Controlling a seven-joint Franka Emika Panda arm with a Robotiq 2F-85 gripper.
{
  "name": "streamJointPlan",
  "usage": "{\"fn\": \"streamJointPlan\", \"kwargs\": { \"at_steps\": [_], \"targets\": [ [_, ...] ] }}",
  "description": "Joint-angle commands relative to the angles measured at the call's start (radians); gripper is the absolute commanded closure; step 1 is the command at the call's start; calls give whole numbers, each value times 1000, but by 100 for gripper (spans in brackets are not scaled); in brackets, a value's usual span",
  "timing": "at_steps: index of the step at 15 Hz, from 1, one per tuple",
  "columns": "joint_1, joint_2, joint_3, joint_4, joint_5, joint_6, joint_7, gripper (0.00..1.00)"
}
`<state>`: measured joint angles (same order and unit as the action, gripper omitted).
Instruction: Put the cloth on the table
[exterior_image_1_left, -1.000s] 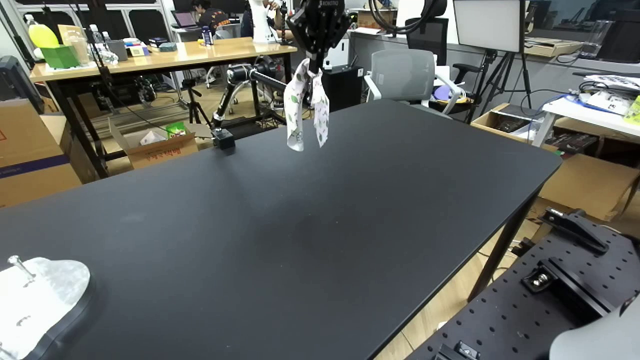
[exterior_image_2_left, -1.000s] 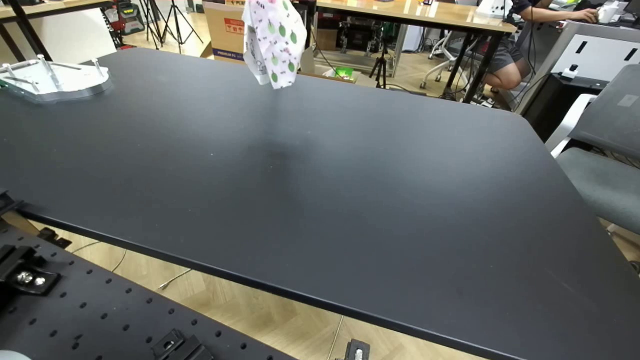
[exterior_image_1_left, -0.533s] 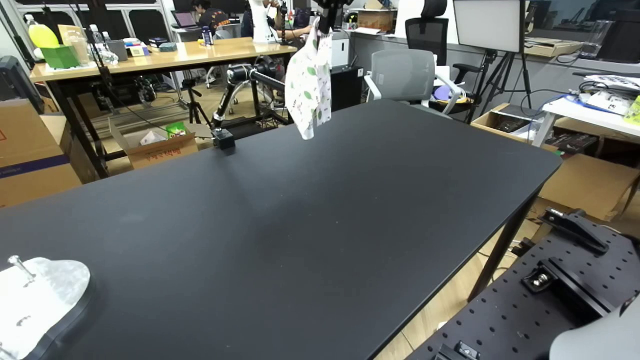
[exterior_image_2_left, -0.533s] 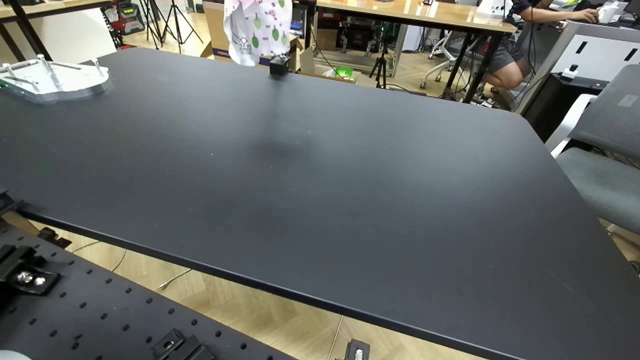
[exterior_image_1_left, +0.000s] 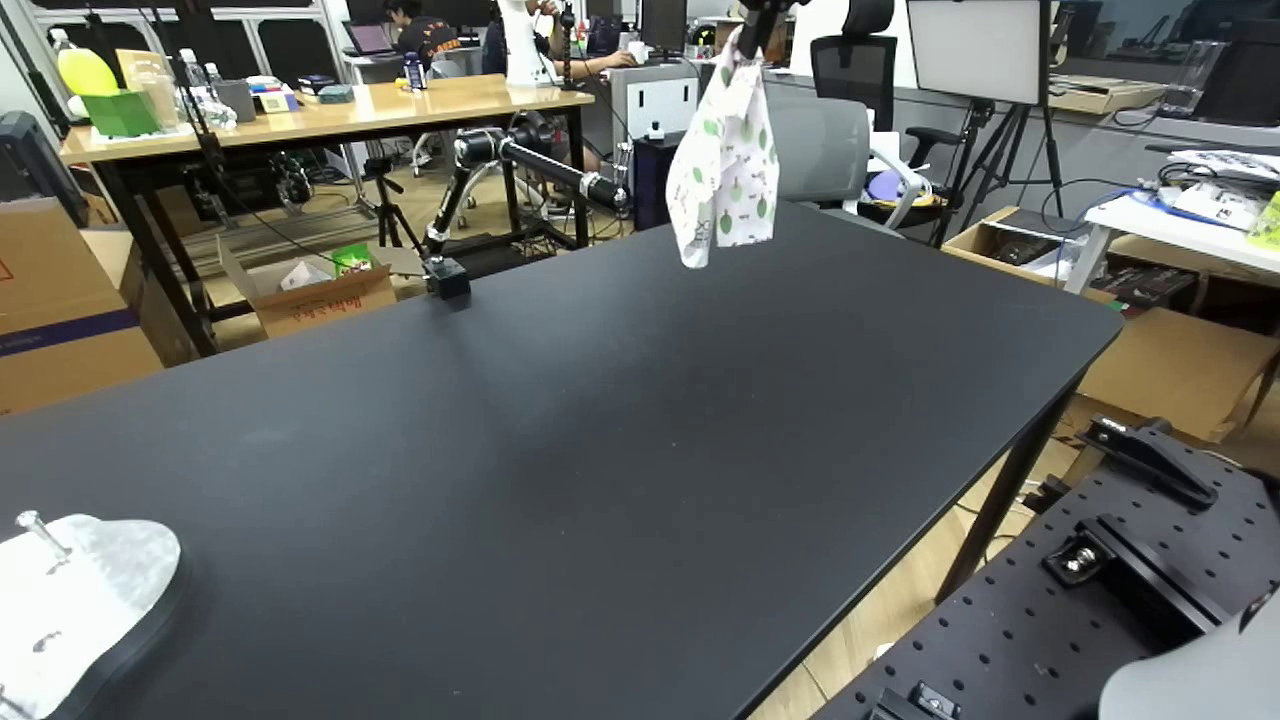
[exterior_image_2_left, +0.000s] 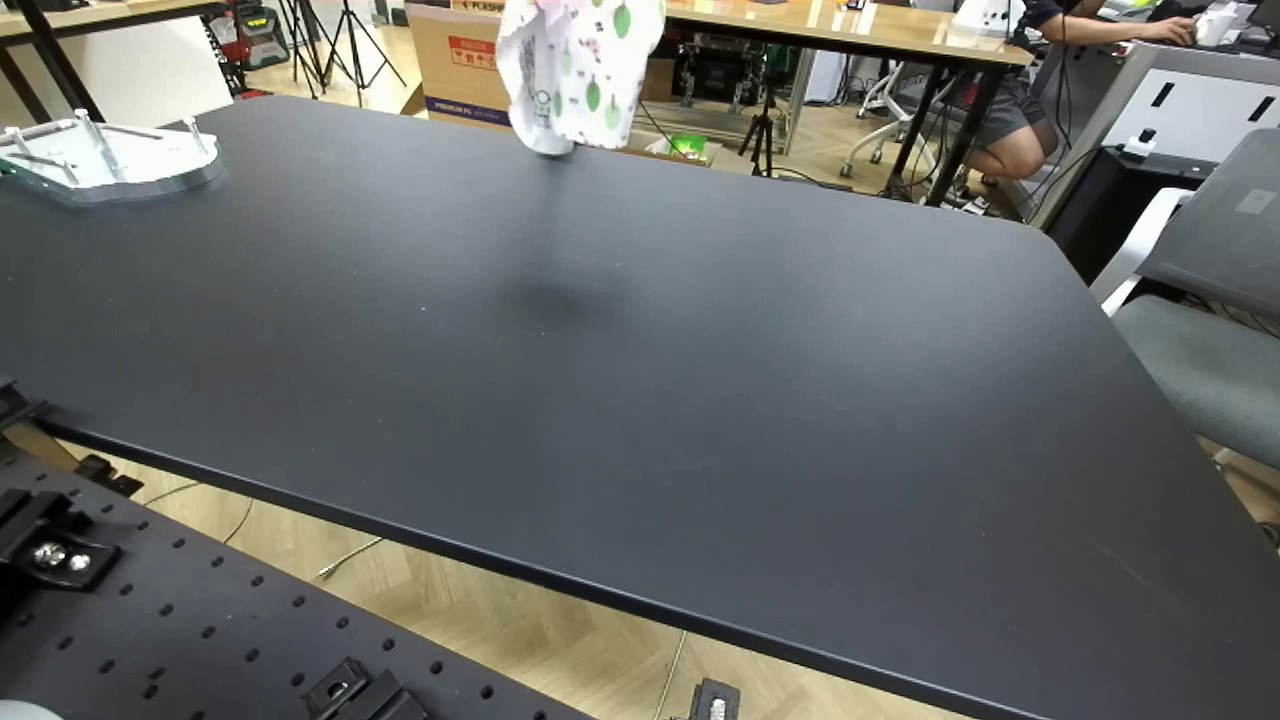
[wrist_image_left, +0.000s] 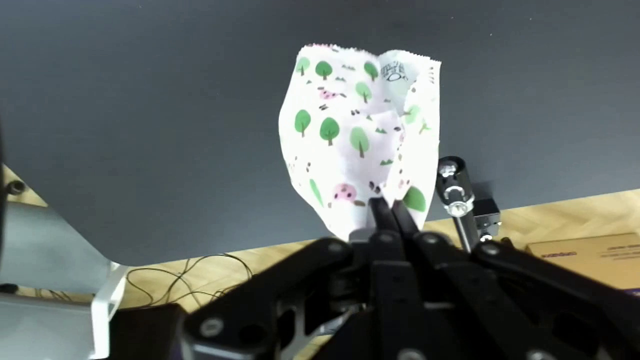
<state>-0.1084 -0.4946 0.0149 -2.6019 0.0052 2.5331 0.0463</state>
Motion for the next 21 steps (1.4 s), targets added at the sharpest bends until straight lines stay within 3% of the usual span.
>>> {"fn": "streamJointPlan", "kwargs": {
  "at_steps": [1, 7, 12, 16, 21],
  "targets": [
    [-60, -9, -21, -34, -2, 13, 120, 99],
    [-80, 53, -55, -11, 25, -10, 139, 99],
    [-15, 114, -110, 59, 37, -170, -51, 99],
    [-38, 176, -100, 116, -30, -204, -58, 99],
    [-68, 201, -97, 97, -177, -208, -60, 99]
  ]
}}
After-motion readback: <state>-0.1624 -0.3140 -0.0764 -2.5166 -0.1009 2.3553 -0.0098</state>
